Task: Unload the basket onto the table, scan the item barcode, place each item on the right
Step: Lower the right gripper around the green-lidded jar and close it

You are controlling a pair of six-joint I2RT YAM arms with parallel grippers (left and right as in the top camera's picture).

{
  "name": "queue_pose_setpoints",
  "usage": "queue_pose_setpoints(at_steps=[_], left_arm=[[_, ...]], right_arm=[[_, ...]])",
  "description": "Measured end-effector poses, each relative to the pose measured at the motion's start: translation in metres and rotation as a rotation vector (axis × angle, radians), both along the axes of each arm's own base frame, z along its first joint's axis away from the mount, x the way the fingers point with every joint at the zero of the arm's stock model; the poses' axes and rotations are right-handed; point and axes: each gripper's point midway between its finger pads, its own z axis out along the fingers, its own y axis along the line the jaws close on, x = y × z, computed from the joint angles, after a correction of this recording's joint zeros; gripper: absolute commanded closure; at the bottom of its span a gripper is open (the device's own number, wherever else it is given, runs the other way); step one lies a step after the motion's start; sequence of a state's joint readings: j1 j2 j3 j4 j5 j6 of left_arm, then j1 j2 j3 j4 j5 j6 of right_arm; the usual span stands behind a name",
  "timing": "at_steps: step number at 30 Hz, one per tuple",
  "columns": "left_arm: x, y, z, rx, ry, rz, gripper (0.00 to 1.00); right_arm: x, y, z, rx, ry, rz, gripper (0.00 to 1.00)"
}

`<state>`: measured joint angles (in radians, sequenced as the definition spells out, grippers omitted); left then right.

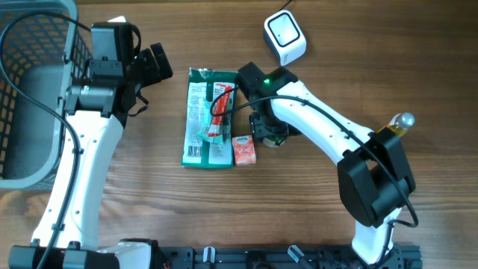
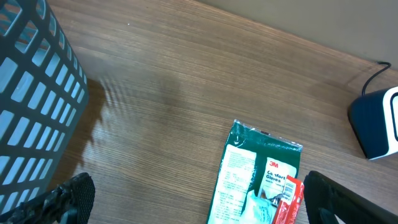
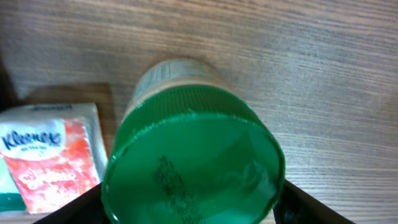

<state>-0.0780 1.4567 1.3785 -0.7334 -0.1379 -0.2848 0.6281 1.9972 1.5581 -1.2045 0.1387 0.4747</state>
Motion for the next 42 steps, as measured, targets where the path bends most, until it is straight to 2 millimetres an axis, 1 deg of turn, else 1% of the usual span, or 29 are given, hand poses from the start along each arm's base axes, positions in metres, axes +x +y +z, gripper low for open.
queue_pose_setpoints(at_steps=[2,5,7,11,13,15,16,18,19,21,26,29,33,35,37,38,39,40,42], left_arm=[[0.0,0.0,0.0,0.0,0.0,0.0,0.0],[0.0,0.0,0.0,0.0,0.0,0.0,0.0],[0.0,0.0,0.0,0.0,0.0,0.0,0.0],[0.0,0.0,0.0,0.0,0.0,0.0,0.0],[0.0,0.0,0.0,0.0,0.0,0.0,0.0],[0.0,0.0,0.0,0.0,0.0,0.0,0.0],[0.0,0.0,0.0,0.0,0.0,0.0,0.0],[0.0,0.0,0.0,0.0,0.0,0.0,0.0],[0.0,0.0,0.0,0.0,-0.001,0.0,0.0],[0.0,0.0,0.0,0.0,0.0,0.0,0.0],[0.0,0.0,0.0,0.0,0.0,0.0,0.0],[0.0,0.0,0.0,0.0,0.0,0.0,0.0],[0.0,0.0,0.0,0.0,0.0,0.0,0.0],[0.0,0.0,0.0,0.0,0.0,0.0,0.0],[0.0,0.0,0.0,0.0,0.0,0.0,0.0],[0.0,0.0,0.0,0.0,0.0,0.0,0.0],[0.0,0.0,0.0,0.0,0.0,0.0,0.0],[0.0,0.0,0.0,0.0,0.0,0.0,0.0],[0.0,0.0,0.0,0.001,0.0,-0.001,0.0]], right_arm=[[-0.004,-0.002,0.0,-0.011,0.017,0.011,0.19],[-0.004,-0.003,0.0,-0.011,0.019,0.021,0.13],[0.003,0.002,0.0,0.009,-0.006,0.035,0.06],[0.015,0.01,-0.001,0.044,-0.051,0.052,0.05],[0.018,0.009,-0.001,0.047,-0.054,0.05,0.08],[0.02,0.004,-0.001,0.047,-0.055,0.042,0.18],[0.023,0.002,-0.001,0.049,-0.058,0.033,0.24],[0.026,-0.002,-0.001,0.054,-0.059,0.026,0.32],[0.028,-0.004,-0.002,0.059,-0.061,0.018,0.33],[0.029,-0.004,-0.004,0.077,-0.051,0.025,0.33],[0.031,0.004,-0.004,0.137,-0.04,0.065,0.38],[0.026,0.005,-0.004,0.149,-0.016,0.081,0.41],[0.015,0.003,-0.004,0.146,0.03,0.082,0.41],[0.012,0.002,-0.004,0.145,0.046,0.075,0.36],[0.009,0.0,-0.004,0.14,0.056,0.063,0.27],[0.008,0.0,-0.005,0.139,0.059,0.055,0.2],[0.008,0.0,-0.005,0.141,0.057,0.048,0.07],[0.008,0.001,-0.005,0.145,0.057,0.042,0.0],[0.009,0.002,-0.006,0.149,0.053,0.033,0.0]])
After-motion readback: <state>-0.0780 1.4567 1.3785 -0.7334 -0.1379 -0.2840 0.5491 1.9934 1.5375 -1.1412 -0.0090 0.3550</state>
